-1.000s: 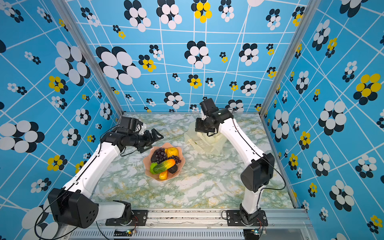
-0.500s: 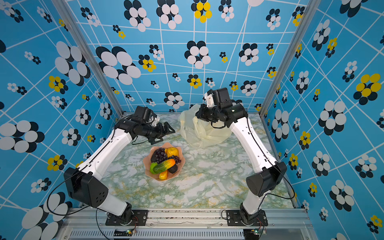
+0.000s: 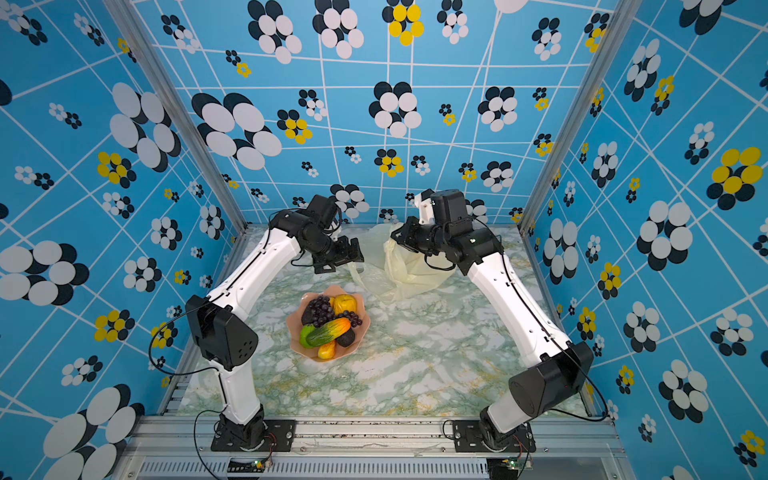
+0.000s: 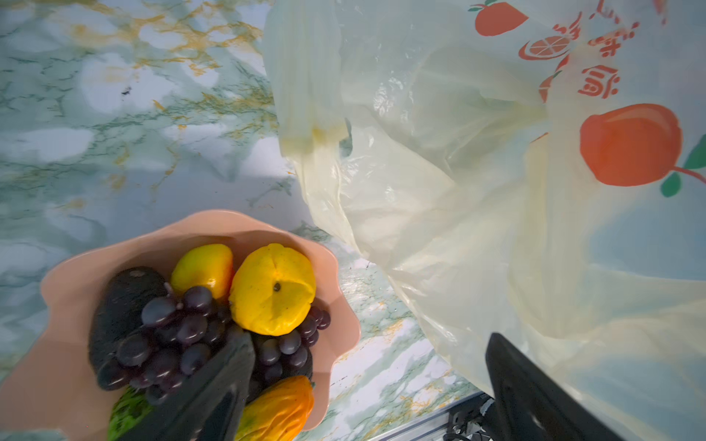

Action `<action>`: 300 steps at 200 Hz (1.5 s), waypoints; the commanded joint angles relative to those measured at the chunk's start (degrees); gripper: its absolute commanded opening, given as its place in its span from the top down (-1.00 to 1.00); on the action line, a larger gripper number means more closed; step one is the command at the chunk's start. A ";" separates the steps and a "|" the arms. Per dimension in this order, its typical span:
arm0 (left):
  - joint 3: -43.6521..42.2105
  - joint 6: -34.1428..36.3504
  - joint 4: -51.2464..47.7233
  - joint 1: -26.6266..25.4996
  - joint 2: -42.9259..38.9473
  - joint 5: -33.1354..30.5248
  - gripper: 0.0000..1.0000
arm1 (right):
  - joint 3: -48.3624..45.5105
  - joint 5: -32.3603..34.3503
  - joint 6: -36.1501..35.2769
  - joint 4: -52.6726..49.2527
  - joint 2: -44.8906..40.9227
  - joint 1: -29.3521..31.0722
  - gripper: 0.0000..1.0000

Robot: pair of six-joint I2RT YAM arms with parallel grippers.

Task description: Place the fruits into the plastic bag

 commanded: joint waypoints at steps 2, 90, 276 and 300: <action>2.77 3.62 -7.72 -0.53 3.14 -5.33 -0.91 | -1.64 -1.05 2.35 4.38 -2.45 0.01 1.00; 4.04 2.09 -5.35 -1.51 9.20 -3.39 -0.78 | -3.61 -2.11 3.41 5.19 -4.02 -0.03 1.00; 16.74 3.79 -6.36 1.44 17.53 -2.78 1.00 | -6.19 13.05 0.91 -11.32 -7.90 -0.71 1.00; 24.70 2.06 -9.04 2.07 18.02 -1.35 1.00 | 3.92 15.77 -1.94 -13.78 -1.93 -4.27 1.00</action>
